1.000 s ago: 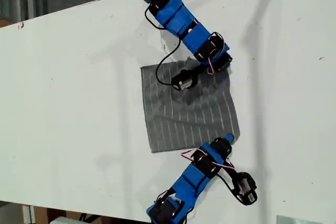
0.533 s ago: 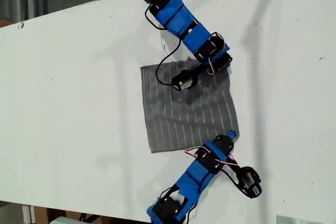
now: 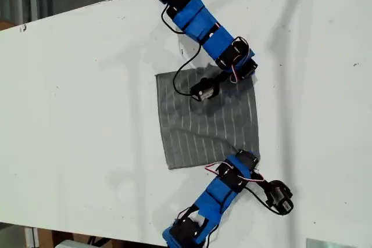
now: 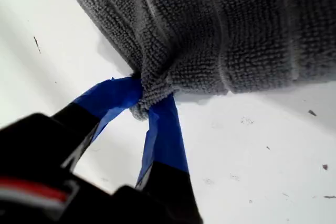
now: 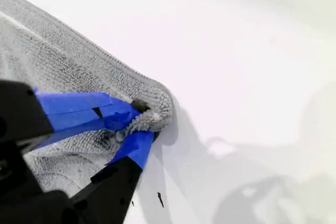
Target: Grasp corners of a square towel and fold twice.
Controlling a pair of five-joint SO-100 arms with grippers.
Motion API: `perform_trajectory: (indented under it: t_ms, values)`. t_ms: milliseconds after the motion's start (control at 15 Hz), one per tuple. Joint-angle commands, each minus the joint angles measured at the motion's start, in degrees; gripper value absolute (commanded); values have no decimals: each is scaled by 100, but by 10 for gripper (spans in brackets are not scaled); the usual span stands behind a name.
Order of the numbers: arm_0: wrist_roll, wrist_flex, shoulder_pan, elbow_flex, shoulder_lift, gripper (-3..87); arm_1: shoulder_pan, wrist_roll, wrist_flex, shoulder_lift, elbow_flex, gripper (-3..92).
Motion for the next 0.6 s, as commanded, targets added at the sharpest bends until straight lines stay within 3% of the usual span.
perform_trajectory:
  t_ms: [0, 267, 467, 533]
  values:
    - [-229, 422, 79, -44, 141, 0, 18, 62, 211, 70, -185, -1]
    - [-958, 1784, 26, -141, 923, -1, -35, 123, 1134, 220, -1178, -1]
    - [-1459, 2197, 308, -44, 1362, -1, 0, 202, 1450, 466, -1292, -1]
    - [-1292, 2215, 281, -88, 1406, -1, 35, 149, 1503, 527, -1389, -1]
